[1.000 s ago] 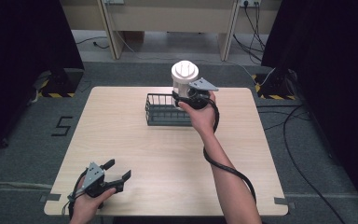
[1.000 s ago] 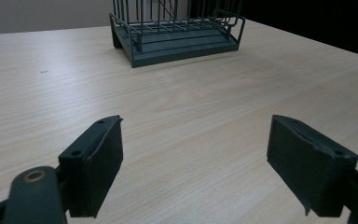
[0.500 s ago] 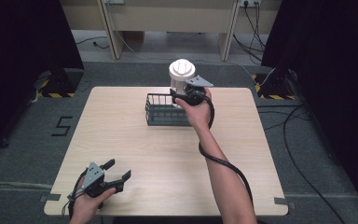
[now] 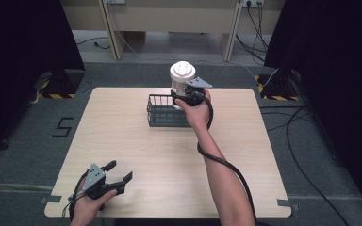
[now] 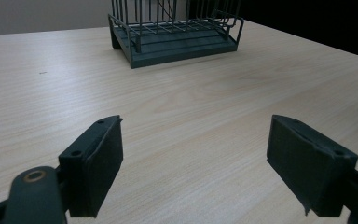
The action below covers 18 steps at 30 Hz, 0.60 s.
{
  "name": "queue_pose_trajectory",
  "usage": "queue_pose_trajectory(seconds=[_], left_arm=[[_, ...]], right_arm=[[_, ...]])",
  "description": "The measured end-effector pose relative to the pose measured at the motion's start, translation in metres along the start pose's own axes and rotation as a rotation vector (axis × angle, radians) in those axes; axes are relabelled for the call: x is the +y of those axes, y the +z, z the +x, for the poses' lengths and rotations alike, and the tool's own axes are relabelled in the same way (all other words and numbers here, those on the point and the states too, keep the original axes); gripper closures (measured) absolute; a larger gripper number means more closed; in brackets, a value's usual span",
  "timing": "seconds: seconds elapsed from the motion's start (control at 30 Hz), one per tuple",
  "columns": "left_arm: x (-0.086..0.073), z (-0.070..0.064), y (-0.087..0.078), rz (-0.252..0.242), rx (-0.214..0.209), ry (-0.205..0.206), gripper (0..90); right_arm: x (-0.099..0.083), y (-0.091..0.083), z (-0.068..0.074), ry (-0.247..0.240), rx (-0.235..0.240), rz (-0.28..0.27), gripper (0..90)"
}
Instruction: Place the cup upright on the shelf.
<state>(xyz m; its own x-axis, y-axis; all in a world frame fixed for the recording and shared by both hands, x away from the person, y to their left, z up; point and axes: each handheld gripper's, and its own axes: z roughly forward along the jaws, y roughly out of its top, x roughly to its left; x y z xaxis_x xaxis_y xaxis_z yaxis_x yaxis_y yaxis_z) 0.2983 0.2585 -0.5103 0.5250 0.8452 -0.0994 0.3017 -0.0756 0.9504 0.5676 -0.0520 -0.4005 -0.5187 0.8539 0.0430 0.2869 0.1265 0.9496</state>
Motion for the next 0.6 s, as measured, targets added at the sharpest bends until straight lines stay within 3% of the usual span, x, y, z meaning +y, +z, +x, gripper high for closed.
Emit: queue_pose_trajectory(seconds=[0.6], left_arm=[[0.0, 0.0, 0.001, -0.001, -0.006, 0.002, 18.1]], right_arm=[[-0.01, 0.016, 0.002, -0.005, -0.019, 0.032, 18.3]])
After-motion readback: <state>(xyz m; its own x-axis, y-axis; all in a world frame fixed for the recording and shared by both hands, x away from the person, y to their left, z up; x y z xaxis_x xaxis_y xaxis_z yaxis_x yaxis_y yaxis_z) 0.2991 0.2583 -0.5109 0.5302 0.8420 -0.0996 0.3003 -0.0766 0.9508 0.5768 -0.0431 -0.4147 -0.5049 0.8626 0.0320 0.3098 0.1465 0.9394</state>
